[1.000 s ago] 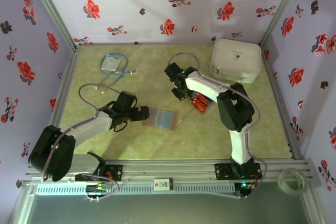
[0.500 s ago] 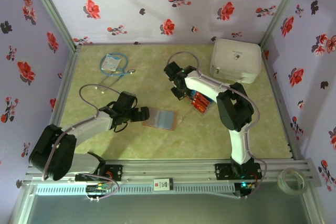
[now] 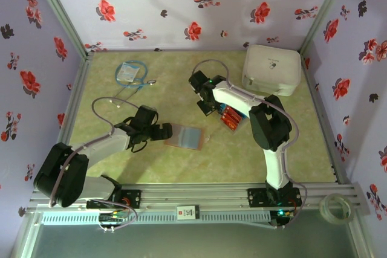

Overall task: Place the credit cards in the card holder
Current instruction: Pick up the credit card from the storage box, then move the card holder to the center of the table.

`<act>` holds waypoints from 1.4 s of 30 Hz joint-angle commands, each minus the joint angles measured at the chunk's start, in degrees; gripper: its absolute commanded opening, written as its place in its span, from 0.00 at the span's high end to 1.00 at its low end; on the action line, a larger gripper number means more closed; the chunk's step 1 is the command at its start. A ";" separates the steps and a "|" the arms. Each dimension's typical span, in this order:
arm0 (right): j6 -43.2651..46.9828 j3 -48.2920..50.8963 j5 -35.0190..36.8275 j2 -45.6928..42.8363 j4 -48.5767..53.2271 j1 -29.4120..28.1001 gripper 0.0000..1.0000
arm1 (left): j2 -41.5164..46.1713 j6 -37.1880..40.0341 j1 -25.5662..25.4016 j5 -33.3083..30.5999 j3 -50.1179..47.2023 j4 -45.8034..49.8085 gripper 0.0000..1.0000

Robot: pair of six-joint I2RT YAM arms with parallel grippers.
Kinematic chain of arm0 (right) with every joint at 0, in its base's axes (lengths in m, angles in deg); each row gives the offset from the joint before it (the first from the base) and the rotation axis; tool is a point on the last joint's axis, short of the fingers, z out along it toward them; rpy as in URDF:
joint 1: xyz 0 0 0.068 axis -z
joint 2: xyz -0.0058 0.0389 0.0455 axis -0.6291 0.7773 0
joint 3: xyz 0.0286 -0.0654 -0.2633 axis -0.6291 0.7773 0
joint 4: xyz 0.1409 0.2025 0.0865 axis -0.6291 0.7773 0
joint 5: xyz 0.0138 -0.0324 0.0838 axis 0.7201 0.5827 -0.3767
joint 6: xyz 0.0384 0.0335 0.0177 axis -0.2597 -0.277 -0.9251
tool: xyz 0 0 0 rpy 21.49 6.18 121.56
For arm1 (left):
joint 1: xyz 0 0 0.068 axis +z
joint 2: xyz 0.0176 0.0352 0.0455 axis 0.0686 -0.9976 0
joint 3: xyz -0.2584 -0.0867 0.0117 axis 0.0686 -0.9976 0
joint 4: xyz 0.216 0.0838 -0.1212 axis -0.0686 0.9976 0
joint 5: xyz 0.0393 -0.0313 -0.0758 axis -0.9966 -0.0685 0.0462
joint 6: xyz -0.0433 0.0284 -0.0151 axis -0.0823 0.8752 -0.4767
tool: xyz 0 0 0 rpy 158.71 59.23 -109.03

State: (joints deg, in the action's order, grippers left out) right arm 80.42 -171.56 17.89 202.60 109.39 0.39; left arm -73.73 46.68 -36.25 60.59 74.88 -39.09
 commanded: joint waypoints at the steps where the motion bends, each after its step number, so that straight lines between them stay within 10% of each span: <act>1: 0.34 -2.85 -0.87 -3.17 2.71 0.19 1.00 | -0.88 0.50 0.56 2.35 0.52 -1.06 0.00; 20: -11.31 15.99 -9.94 -23.83 -7.53 2.29 1.00 | -6.60 -4.10 -4.62 7.63 3.35 -7.24 0.00; 42: -16.28 27.61 -19.87 -31.94 -14.94 5.63 1.00 | -2.73 -14.44 -16.86 -1.31 2.09 -6.77 0.00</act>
State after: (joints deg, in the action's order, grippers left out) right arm 66.49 -145.20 0.67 172.85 96.47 5.53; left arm -78.77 34.05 -52.77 62.77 77.00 -47.33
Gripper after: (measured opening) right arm 0.045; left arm 0.997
